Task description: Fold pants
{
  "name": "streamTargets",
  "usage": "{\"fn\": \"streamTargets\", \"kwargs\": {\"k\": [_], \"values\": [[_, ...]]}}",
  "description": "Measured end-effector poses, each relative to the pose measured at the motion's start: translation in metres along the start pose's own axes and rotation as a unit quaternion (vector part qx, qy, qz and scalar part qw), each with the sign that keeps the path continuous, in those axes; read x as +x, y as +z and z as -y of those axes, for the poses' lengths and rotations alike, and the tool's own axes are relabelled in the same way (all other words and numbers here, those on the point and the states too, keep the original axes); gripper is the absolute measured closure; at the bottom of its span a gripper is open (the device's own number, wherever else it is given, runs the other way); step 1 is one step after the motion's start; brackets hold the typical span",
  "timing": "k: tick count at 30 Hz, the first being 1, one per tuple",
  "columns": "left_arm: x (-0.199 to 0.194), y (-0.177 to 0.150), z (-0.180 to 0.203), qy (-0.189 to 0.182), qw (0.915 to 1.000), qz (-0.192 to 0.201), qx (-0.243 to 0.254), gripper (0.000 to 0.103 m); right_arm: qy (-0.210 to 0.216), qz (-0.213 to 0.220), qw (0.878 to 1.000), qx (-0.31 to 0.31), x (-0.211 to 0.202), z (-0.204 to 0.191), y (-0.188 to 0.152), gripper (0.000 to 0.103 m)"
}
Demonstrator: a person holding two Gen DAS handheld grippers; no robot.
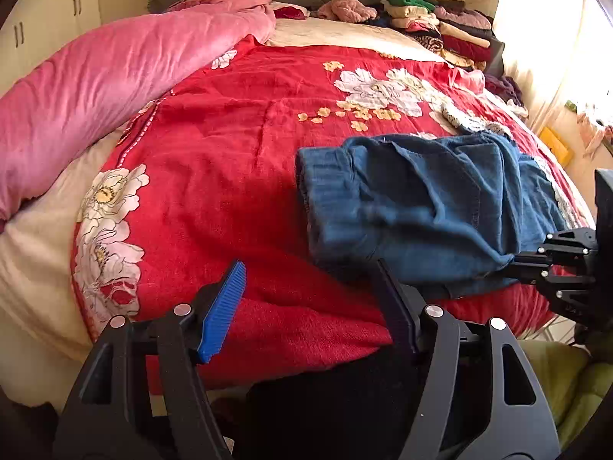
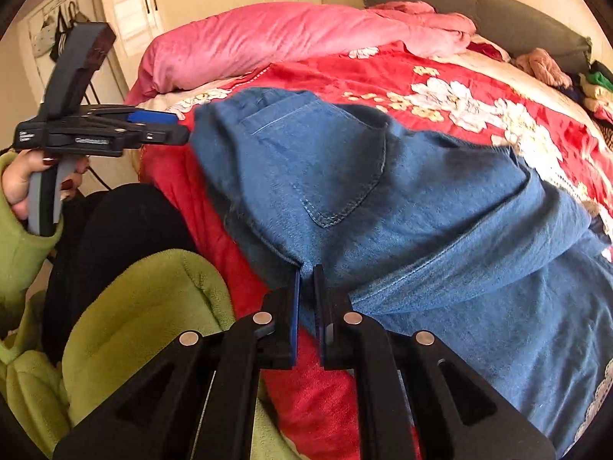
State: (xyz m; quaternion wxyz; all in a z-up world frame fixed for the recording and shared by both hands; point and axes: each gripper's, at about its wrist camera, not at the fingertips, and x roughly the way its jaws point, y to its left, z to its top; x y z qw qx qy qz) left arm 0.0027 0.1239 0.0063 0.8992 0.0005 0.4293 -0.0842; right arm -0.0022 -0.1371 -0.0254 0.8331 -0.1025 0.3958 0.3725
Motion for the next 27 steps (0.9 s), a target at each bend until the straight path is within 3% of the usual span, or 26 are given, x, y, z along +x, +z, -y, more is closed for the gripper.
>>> {"fn": "streamTargets", "kwargs": {"k": [3,7,10,13,19,24,27], "values": [[-0.012,0.005,0.003,0.0,0.9999,0.015,-0.005,0.044,0.004,0.004,1.0,-0.003,-0.005,-0.001,0.0,0.095],[-0.013,0.014,0.025,-0.014,0.9995,0.018,0.02,0.051,0.028,0.026,0.999,-0.006,-0.031,-0.003,0.003,0.08],[-0.004,0.022,0.047,-0.025,0.9987,0.013,0.044,0.057,0.015,0.05,0.999,0.007,-0.049,0.001,0.005,0.065],[0.016,0.029,0.066,-0.022,0.9974,-0.001,0.068,0.063,0.004,0.055,0.997,0.046,-0.047,0.015,0.008,0.06],[0.066,0.025,0.077,0.004,0.9948,-0.054,0.086,0.067,-0.016,-0.032,0.992,0.121,0.001,0.043,-0.007,0.058],[0.072,0.025,0.076,0.002,0.9943,-0.061,0.087,0.067,-0.004,-0.016,0.991,0.131,-0.002,0.045,-0.011,0.058],[0.065,0.025,0.075,0.0,0.9956,-0.048,0.08,0.067,-0.017,0.007,0.992,0.125,-0.022,0.044,-0.008,0.056]]}}
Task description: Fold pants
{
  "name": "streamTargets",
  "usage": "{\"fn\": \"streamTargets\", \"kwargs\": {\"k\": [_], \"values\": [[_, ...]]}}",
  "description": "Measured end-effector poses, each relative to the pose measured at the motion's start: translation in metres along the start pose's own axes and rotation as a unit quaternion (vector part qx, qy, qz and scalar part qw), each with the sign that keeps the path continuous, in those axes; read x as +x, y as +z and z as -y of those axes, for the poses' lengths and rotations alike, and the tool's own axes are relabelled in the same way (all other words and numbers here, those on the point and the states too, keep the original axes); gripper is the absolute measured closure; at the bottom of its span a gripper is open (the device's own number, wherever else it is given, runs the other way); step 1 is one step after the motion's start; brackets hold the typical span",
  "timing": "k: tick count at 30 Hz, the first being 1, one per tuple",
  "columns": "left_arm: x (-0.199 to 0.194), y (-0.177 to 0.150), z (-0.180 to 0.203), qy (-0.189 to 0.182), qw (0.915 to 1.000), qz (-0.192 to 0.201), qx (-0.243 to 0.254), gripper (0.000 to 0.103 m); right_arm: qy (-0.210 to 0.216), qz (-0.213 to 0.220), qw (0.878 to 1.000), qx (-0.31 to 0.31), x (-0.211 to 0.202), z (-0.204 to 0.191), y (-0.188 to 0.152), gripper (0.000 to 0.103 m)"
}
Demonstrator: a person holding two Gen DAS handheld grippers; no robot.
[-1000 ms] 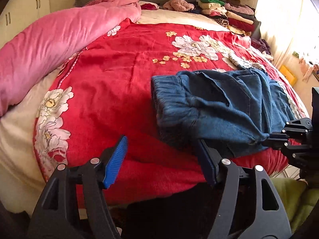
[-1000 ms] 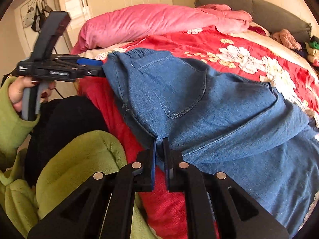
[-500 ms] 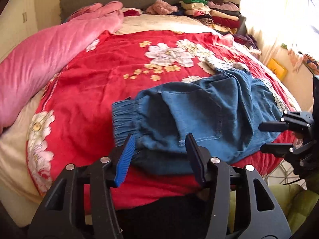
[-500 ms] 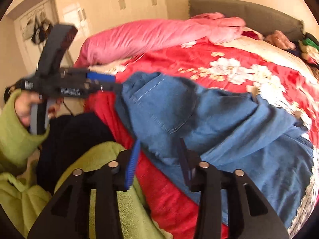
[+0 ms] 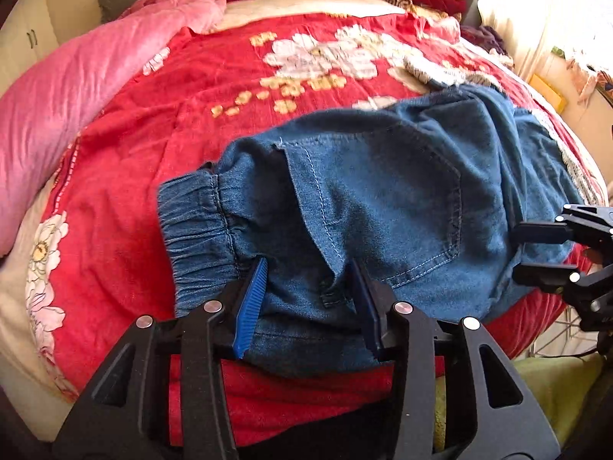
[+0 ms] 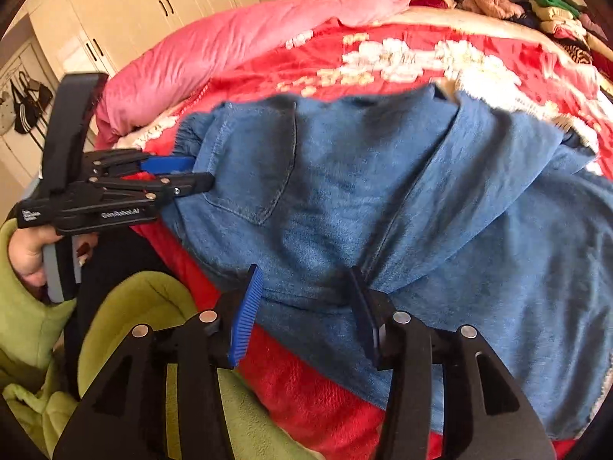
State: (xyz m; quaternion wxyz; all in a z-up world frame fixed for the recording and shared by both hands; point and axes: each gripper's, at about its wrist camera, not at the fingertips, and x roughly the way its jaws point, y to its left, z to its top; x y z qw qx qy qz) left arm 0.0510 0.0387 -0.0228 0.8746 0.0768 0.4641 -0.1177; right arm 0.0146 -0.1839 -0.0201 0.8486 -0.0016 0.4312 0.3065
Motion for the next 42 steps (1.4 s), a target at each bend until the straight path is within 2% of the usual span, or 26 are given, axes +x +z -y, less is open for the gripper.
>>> {"fn": "streamTargets", "kwargs": {"k": [1,5,6,8,13,20,25,29,33,37,42], "values": [[-0.004,0.0,0.0,-0.005,0.9999,0.006,-0.008,0.066,-0.006,0.011,1.0,0.0,-0.009,0.002,0.001,0.051],[-0.029,0.004,0.004,-0.018,0.999,0.034,-0.024,0.064,-0.036,0.05,0.998,0.019,-0.042,0.018,0.005,0.048],[-0.038,0.007,0.007,-0.017,0.9986,0.045,-0.022,0.062,-0.042,0.056,0.997,0.023,-0.047,0.021,0.007,0.046],[-0.052,0.012,0.012,-0.02,0.9977,0.062,-0.019,0.051,-0.064,0.078,0.994,0.035,-0.065,0.032,0.009,0.039],[-0.074,0.032,0.033,-0.039,0.9954,0.088,-0.002,0.044,-0.104,0.117,0.986,0.065,-0.102,0.063,0.012,0.028],[-0.07,0.05,0.073,-0.085,0.9927,0.081,0.028,0.041,-0.137,0.139,0.976,0.094,-0.129,0.098,0.024,0.028],[-0.061,0.059,0.102,-0.115,0.9899,0.069,0.047,0.041,-0.154,0.144,0.974,0.086,-0.14,0.114,0.044,0.027],[-0.046,0.06,0.129,-0.133,0.9875,0.051,0.066,0.041,-0.157,0.141,0.973,0.093,-0.138,0.127,0.067,0.027],[-0.034,0.054,0.148,-0.164,0.983,0.032,0.077,0.042,-0.132,0.132,0.977,0.103,-0.124,0.136,0.087,0.027],[-0.018,0.05,0.158,-0.172,0.981,0.019,0.087,0.049,-0.133,0.11,0.98,0.095,-0.098,0.141,0.107,0.027],[0.012,0.052,0.159,-0.191,0.9791,-0.009,0.071,0.049,-0.132,0.067,0.985,0.087,-0.051,0.152,0.138,0.027]]}}
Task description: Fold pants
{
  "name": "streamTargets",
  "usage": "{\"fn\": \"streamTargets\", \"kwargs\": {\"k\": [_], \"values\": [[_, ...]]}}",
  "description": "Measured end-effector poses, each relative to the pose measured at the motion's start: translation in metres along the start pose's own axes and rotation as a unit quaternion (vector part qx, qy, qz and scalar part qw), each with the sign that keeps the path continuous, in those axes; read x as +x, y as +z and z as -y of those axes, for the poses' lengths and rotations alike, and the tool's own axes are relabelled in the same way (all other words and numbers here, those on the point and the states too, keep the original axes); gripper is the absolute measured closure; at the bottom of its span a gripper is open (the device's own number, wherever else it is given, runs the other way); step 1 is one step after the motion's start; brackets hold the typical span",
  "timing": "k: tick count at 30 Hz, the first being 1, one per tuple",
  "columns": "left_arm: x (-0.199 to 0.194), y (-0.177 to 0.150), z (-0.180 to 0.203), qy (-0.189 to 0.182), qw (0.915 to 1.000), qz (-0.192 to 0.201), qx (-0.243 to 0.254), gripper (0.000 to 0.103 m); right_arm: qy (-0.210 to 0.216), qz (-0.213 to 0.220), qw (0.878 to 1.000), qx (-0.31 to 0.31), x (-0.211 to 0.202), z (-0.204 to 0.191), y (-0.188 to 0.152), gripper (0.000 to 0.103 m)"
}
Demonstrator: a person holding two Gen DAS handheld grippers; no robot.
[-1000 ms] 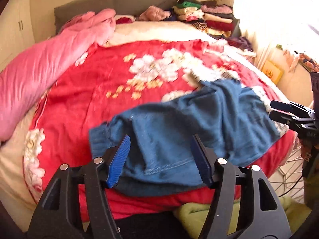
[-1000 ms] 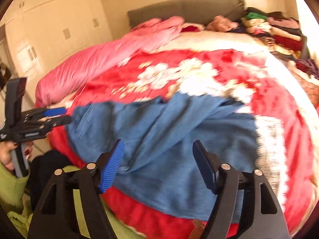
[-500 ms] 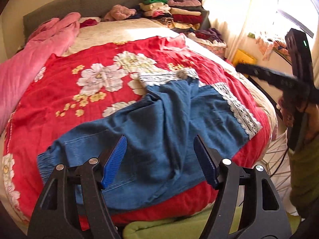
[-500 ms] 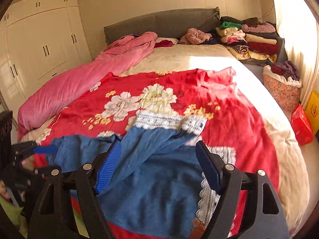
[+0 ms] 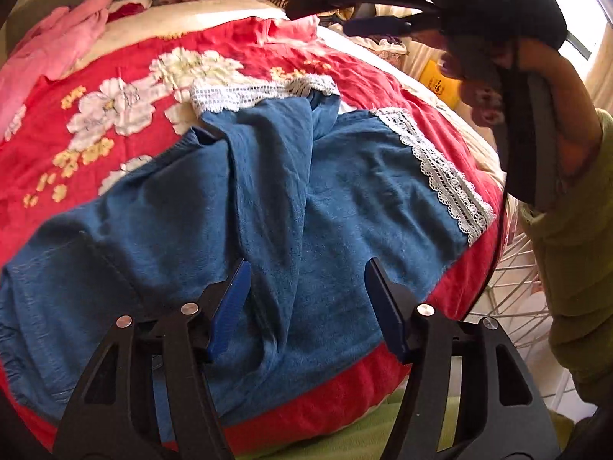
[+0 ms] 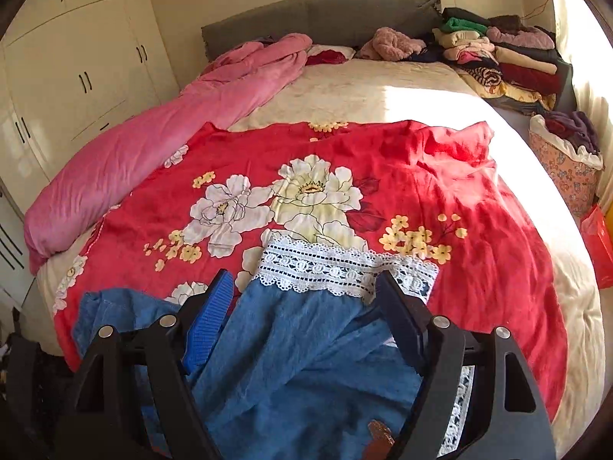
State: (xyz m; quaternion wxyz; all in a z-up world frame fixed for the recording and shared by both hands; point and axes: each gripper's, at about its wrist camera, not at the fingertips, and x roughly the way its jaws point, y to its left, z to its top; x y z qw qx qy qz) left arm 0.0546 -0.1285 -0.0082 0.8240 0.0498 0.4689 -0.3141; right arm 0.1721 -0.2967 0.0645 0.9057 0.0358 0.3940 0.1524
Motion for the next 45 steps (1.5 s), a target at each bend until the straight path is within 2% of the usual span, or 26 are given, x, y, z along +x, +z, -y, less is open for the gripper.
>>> {"fn": "streamTargets", "kwargs": {"k": [4,9,12,17,18,19,20,22,23,26,36,39,43,45], "values": [[0.019,0.0,-0.01,-0.005,0.9999,-0.012,-0.01,0.049,-0.001,-0.043,0.999,-0.013,0.051,-0.009,0.018,0.028],[0.029,-0.003,-0.025,-0.023,0.9989,-0.011,-0.039,0.059,-0.016,-0.092,0.995,-0.032,0.108,-0.024,0.027,0.028],[0.028,-0.006,-0.03,-0.028,0.9986,-0.006,-0.044,0.069,-0.028,-0.117,0.992,-0.046,0.14,-0.038,0.026,0.028],[0.025,-0.008,-0.039,-0.049,0.9971,-0.002,-0.059,0.07,-0.038,-0.125,0.991,-0.031,0.169,-0.045,0.022,0.028],[0.025,-0.009,-0.039,-0.05,0.9971,0.0,-0.058,0.07,-0.043,-0.124,0.991,-0.024,0.174,-0.042,0.022,0.036],[0.024,-0.009,-0.039,-0.05,0.9972,0.001,-0.056,0.07,-0.05,-0.125,0.991,-0.024,0.176,-0.039,0.021,0.058],[0.024,-0.01,-0.038,-0.049,0.9974,0.003,-0.053,0.07,-0.049,-0.126,0.991,-0.024,0.176,-0.036,0.02,0.067],[0.021,-0.011,-0.037,-0.05,0.9974,0.004,-0.051,0.069,-0.035,-0.116,0.993,-0.008,0.166,-0.026,0.02,0.089],[0.021,-0.011,-0.037,-0.053,0.9973,0.005,-0.05,0.066,-0.031,-0.11,0.993,0.001,0.158,-0.021,0.02,0.093],[0.021,-0.01,-0.036,-0.065,0.9969,0.005,-0.045,0.053,-0.021,-0.075,0.997,0.02,0.123,-0.005,0.02,0.094],[0.022,-0.007,-0.025,-0.043,0.9986,0.012,-0.028,0.052,-0.018,-0.004,0.995,0.1,0.019,0.061,-0.01,0.094],[0.02,-0.007,-0.025,-0.031,0.9992,0.012,-0.022,0.055,-0.019,0.007,0.994,0.11,-0.001,0.07,-0.022,0.094],[0.023,-0.006,-0.028,-0.008,0.9998,0.011,-0.014,0.066,-0.021,0.026,0.992,0.12,-0.032,0.079,-0.04,0.094],[0.021,-0.008,-0.027,0.0,0.9999,0.013,-0.007,0.081,-0.02,0.03,0.992,0.124,-0.046,0.083,-0.051,0.094]]}}
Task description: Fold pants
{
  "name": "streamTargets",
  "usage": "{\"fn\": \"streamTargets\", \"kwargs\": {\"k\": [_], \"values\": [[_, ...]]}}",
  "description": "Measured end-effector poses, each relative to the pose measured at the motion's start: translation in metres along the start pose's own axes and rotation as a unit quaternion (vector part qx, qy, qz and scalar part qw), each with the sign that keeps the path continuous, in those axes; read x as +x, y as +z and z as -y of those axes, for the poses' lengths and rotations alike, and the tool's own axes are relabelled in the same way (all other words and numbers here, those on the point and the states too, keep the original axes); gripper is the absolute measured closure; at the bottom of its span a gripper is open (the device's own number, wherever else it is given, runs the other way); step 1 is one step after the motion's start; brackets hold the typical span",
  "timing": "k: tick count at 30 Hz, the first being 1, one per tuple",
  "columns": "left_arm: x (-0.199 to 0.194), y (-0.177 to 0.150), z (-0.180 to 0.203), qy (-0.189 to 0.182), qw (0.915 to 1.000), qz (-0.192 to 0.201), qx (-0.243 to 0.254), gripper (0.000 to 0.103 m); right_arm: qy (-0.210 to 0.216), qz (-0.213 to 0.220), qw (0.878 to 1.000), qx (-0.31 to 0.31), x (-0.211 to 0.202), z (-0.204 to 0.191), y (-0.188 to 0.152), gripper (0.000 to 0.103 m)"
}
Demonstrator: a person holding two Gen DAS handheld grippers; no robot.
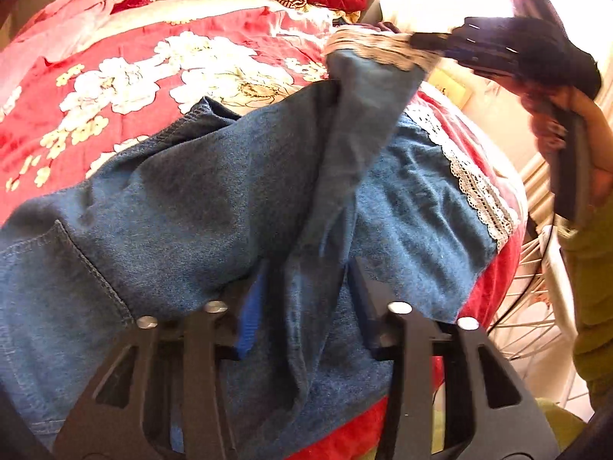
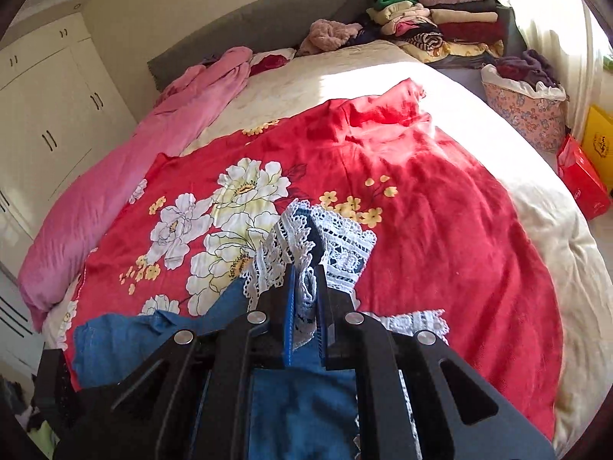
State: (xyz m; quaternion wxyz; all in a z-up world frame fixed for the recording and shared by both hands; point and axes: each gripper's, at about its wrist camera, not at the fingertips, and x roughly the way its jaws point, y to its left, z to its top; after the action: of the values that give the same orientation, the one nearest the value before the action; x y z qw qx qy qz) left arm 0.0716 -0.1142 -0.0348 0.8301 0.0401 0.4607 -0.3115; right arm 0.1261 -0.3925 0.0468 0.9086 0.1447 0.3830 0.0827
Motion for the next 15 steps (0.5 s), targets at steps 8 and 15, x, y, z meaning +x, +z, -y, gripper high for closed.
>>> {"fn": "streamTargets", "kwargs": {"k": [8,15], "values": [[-0.014,0.0,0.017,0.018,0.9985,0.003,0.052,0.103,0.005,0.002,0.999,0.031,-0.05,0.032,-0.045,0.094],[-0.036,-0.014,0.033,0.02,0.995,-0.005,0.098,0.103,0.017,-0.014,0.998,0.055,-0.077,0.051,-0.095,0.094]]}}
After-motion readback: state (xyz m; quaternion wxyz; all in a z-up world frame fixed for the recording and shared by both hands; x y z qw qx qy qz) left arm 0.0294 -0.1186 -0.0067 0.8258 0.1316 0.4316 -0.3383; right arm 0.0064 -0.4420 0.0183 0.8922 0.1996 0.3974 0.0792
